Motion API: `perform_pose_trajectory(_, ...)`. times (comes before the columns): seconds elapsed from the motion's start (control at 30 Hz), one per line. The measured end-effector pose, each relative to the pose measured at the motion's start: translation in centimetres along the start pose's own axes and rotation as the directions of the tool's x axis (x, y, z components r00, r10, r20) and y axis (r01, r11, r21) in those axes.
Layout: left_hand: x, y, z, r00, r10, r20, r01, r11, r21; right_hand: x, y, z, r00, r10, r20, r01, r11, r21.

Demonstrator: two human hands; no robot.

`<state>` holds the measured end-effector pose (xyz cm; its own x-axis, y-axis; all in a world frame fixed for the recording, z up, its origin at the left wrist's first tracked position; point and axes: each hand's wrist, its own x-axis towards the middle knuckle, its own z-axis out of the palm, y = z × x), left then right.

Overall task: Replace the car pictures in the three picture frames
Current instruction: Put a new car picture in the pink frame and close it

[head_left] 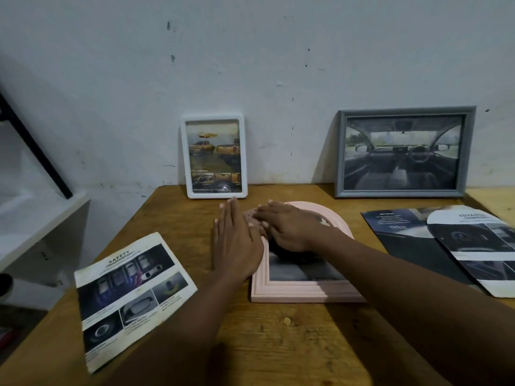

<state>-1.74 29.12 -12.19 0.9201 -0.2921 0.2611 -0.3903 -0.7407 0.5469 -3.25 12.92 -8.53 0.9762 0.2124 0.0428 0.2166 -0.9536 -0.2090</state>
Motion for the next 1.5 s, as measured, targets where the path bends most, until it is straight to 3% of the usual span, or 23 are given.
perform_pose_trajectory(0.1,-0.9,0.3,0.4,0.987,0.162,0.001,-0.162,0.986,-0.025,1.0,0.7,-0.3,0.997,0.058,-0.054,-0.060,0.998,-0.025)
perform_pose_trajectory(0.17,-0.9,0.7,0.4,0.973,0.216,0.085,-0.215,0.976,-0.019,0.9,2.1,-0.6,0.987,0.122,-0.107,-0.134,0.984,-0.120)
perform_pose_trajectory(0.27,-0.8,0.7,0.5,0.959,0.219,0.181,-0.229,0.973,0.035,-0.6,4.8,-0.8,0.958,0.242,-0.155,-0.263,0.955,-0.135)
perform_pose_trajectory(0.4,-0.5,0.9,0.5,0.965,0.196,0.176,-0.216,0.971,0.102,-4.0,6.4,-0.6,0.897,0.401,-0.187,-0.416,0.908,-0.048)
perform_pose_trajectory(0.5,-0.4,1.1,0.6,0.969,0.162,0.188,-0.187,0.975,0.122,-7.0,5.7,-0.4,0.871,0.434,-0.230,-0.450,0.893,-0.021)
perform_pose_trajectory(0.67,-0.9,2.7,-0.6,0.957,0.064,0.284,-0.092,0.992,0.085,-12.2,2.2,-0.6,0.879,0.406,-0.251,-0.430,0.902,-0.048)
perform_pose_trajectory(0.8,-1.0,3.8,-2.2,0.919,-0.007,0.394,0.026,0.999,-0.042,-17.7,-0.5,-3.6,0.929,0.357,-0.098,-0.349,0.933,0.092)
perform_pose_trajectory(0.93,-1.5,4.3,-3.4,0.946,-0.030,0.322,0.086,0.983,-0.160,-22.3,-4.2,-4.7,0.989,0.149,-0.018,-0.145,0.978,0.153)
perform_pose_trajectory(1.03,-2.4,4.5,-4.0,0.950,-0.057,0.307,0.069,0.997,-0.030,-23.0,-5.2,-3.1,0.996,0.059,0.069,-0.069,0.987,0.146)
perform_pose_trajectory(1.13,-3.4,4.5,-4.6,0.936,-0.120,0.331,0.100,0.992,0.077,-21.4,-3.9,-3.4,0.970,0.234,-0.059,-0.203,0.922,0.330)
perform_pose_trajectory(1.2,-3.7,4.8,-4.7,0.932,-0.150,0.329,0.128,0.988,0.088,-19.5,-2.5,-3.9,0.890,0.441,-0.120,-0.362,0.841,0.403)
perform_pose_trajectory(1.27,-3.5,5.3,-4.5,0.935,-0.153,0.321,0.127,0.987,0.100,-17.3,-1.3,-4.0,0.807,0.590,-0.026,-0.533,0.747,0.398)
perform_pose_trajectory(1.37,-3.0,6.0,-3.8,0.933,-0.159,0.324,0.159,0.987,0.027,-14.9,-1.1,-4.2,0.744,0.660,0.100,-0.640,0.663,0.389)
perform_pose_trajectory(1.5,-2.4,5.9,-3.2,0.946,-0.170,0.277,0.199,0.976,-0.083,-12.9,-0.9,-4.1,0.736,0.675,0.056,-0.611,0.626,0.486)
